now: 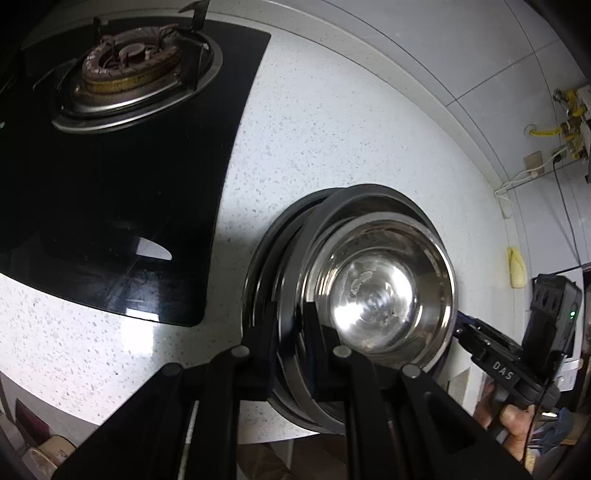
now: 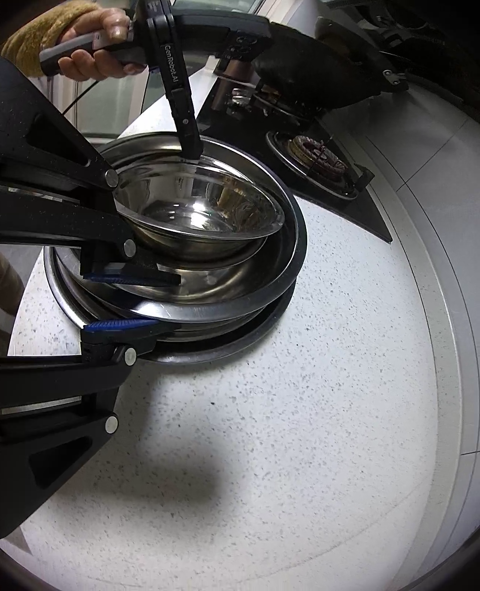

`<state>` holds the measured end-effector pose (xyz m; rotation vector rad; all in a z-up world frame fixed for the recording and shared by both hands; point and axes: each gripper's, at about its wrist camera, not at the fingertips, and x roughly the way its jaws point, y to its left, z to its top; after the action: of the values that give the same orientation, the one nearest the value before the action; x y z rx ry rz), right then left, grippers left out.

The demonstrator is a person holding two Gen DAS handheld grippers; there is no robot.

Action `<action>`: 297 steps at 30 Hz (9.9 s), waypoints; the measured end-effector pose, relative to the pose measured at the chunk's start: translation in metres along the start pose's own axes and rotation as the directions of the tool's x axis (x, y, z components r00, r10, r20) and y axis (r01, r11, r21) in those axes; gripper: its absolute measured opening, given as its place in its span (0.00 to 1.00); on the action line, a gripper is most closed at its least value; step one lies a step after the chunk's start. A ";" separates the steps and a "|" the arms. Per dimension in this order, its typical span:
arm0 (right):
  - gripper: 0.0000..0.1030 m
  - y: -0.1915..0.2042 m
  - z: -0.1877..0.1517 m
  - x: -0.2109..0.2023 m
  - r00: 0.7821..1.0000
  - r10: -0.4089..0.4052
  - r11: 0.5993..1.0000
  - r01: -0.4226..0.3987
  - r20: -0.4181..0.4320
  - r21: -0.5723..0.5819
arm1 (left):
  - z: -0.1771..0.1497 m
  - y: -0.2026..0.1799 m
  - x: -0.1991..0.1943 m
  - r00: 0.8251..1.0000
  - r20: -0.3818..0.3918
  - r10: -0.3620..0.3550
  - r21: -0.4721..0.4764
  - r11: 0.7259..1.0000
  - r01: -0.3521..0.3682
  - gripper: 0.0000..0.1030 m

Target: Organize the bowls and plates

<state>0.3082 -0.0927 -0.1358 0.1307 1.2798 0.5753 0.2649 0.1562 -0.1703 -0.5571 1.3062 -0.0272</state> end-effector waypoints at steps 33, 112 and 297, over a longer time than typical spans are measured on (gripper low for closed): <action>0.53 0.017 -0.026 -0.090 0.923 -0.180 0.981 0.192 0.341 -0.001 | -0.065 -0.086 -0.075 0.909 0.397 0.130 0.290 0.921 -0.259 0.39; 0.99 0.006 -0.153 -0.225 0.821 -0.300 0.935 0.353 0.487 -0.020 | -0.188 -0.122 -0.169 0.827 0.545 0.137 0.280 0.900 -0.334 0.68; 0.99 -0.012 -0.160 -0.243 0.792 -0.395 0.899 0.438 0.466 0.018 | -0.178 -0.136 -0.175 0.813 0.572 0.110 0.290 0.900 -0.325 0.68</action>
<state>0.1229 -0.2531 0.0216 -0.0925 0.7761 0.1952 0.0921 0.0287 0.0155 -0.0564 0.7628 0.0712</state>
